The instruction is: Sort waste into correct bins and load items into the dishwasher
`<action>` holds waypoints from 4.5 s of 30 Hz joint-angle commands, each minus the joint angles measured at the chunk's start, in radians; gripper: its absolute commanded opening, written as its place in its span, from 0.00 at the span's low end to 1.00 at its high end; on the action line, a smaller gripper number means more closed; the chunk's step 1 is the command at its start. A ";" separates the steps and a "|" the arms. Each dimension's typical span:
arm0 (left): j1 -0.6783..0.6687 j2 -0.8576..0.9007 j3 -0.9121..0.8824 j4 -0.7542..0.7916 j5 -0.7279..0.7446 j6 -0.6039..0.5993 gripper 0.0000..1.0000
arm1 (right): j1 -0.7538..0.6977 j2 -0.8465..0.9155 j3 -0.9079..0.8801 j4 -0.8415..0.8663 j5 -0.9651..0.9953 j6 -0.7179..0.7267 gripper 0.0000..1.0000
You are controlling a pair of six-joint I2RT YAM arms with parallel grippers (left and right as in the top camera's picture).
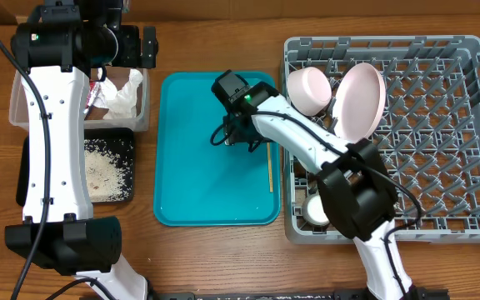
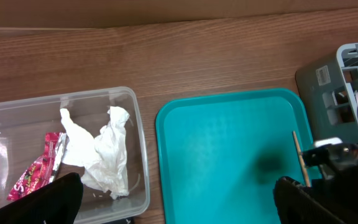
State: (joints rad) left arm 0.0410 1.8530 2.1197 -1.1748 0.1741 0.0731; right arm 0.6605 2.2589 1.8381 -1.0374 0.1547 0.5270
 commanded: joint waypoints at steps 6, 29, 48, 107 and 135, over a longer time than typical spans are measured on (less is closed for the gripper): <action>-0.002 0.006 0.016 0.003 -0.006 -0.006 1.00 | -0.021 0.046 -0.009 -0.003 0.032 0.054 0.79; -0.002 0.006 0.016 0.003 -0.006 -0.006 1.00 | -0.011 0.046 -0.046 0.008 -0.150 0.076 0.06; -0.002 0.006 0.016 0.003 -0.006 -0.006 1.00 | -0.011 0.004 0.018 -0.054 -0.118 0.075 0.04; -0.002 0.006 0.016 0.003 -0.006 -0.006 1.00 | -0.282 -0.576 -0.171 -0.512 0.174 -0.142 0.34; -0.002 0.006 0.016 0.003 -0.006 -0.006 1.00 | -0.314 -0.790 0.179 -0.571 -0.013 -0.146 1.00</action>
State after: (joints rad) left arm 0.0410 1.8526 2.1197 -1.1748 0.1741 0.0731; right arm 0.3931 1.4895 2.0083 -1.6409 0.1413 0.3916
